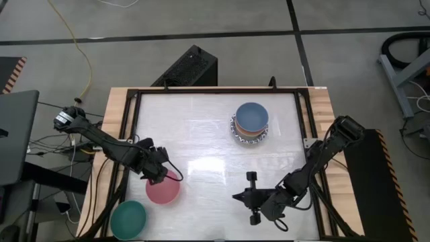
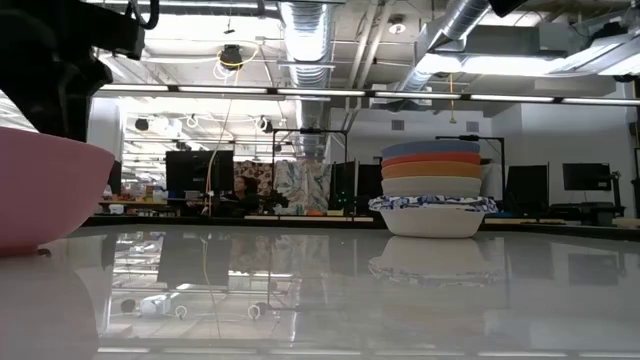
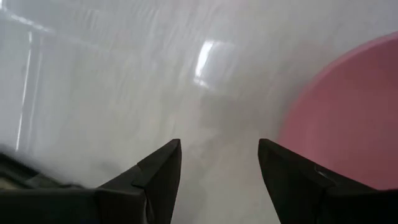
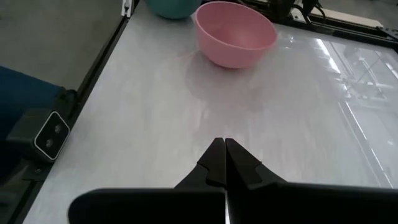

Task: Nest bowls inside each other
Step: Stack the pink bowl on top of the blue bowl

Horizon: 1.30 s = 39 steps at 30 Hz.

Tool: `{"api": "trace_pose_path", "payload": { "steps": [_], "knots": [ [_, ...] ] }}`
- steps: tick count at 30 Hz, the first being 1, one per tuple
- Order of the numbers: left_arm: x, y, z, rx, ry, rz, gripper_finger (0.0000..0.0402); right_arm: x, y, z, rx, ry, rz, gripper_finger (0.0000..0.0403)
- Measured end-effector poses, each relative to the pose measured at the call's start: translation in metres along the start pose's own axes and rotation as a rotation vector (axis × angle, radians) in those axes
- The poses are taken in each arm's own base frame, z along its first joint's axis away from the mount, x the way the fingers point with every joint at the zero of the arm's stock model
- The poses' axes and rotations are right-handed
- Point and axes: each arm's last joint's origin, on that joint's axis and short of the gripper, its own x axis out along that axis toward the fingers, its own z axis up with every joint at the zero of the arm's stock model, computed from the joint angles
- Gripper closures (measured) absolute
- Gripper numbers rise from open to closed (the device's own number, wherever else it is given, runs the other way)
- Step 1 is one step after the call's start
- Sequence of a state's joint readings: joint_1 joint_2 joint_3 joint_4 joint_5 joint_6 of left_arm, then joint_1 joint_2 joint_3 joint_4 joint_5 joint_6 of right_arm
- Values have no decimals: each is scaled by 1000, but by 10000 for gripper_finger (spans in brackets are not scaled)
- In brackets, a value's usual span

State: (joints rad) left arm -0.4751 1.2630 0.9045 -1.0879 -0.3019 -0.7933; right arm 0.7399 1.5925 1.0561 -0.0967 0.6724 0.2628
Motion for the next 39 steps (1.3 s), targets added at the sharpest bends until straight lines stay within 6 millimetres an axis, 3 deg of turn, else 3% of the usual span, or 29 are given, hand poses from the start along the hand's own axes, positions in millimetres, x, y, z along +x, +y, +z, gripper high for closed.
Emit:
{"api": "trace_pose_path", "payload": {
  "steps": [20,33,39],
  "knots": [
    [10,-5,-4,126,42,-99,197,0,0,-3,44,29,11,394],
    [-7,-3,9,30,-34,-163,189,0,-1,-3,40,33,9,394],
    [-5,-7,9,-1,1,-208,189,0,0,-4,56,38,8,394]
  ]
}}
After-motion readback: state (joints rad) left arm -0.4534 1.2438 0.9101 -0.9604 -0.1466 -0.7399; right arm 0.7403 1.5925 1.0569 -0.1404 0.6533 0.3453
